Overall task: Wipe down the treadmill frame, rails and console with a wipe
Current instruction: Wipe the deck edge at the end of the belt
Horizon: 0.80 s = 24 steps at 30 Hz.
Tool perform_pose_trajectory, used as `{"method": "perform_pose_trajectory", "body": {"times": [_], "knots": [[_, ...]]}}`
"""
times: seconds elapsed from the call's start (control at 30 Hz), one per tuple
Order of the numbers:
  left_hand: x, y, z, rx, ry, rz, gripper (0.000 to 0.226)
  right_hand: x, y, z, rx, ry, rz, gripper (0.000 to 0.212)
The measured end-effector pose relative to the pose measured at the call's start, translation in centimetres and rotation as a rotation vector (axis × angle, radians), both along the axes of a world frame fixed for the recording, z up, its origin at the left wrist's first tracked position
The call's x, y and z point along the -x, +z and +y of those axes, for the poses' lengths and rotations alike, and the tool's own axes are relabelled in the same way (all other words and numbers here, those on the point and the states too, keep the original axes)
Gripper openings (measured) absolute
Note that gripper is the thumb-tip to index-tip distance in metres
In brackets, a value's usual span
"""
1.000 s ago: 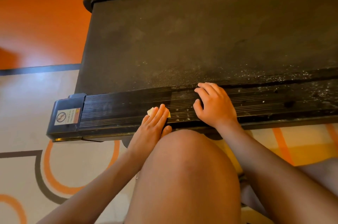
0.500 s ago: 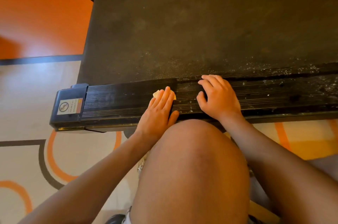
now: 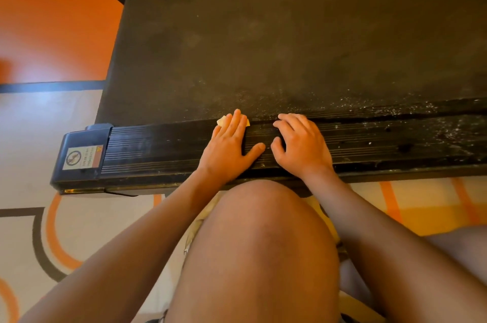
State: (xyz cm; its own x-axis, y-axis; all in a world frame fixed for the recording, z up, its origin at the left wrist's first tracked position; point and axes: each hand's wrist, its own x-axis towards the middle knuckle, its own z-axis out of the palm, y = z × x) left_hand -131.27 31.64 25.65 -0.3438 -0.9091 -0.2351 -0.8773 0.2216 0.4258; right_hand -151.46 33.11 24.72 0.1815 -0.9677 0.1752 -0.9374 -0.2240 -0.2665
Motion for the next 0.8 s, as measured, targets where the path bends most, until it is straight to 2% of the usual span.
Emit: {"method": "perform_pose_trajectory", "body": {"times": [0.13, 0.23, 0.33, 0.5, 0.6, 0.8], "knots": [[-2.5, -1.8, 4.4, 0.001, -0.121, 0.027, 0.098, 0.2, -0.1, -0.1, -0.007, 0.006, -0.007, 0.038], [-4.1, -3.2, 6.5, -0.003, -0.19, -0.028, 0.094, 0.2, -0.2, -0.1, -0.001, 0.012, -0.007, 0.038], [-3.2, -2.7, 5.4, -0.022, -0.159, -0.064, 0.093, 0.2, -0.3, -0.1, -0.001, 0.012, -0.008, 0.039], [0.5, -0.6, 0.6, 0.029, -0.062, -0.029, 0.11, 0.2, -0.1, -0.1, 0.008, 0.008, -0.023, 0.039], [0.9, 0.0, -0.1, 0.021, -0.089, -0.05, 0.117, 0.2, -0.1, 0.0, 0.014, 0.007, -0.026, 0.037], [-2.4, -2.3, 4.8, -0.058, -0.203, -0.129, 0.101, 0.2, -0.2, 0.0, 0.017, 0.003, -0.027, 0.036]]}}
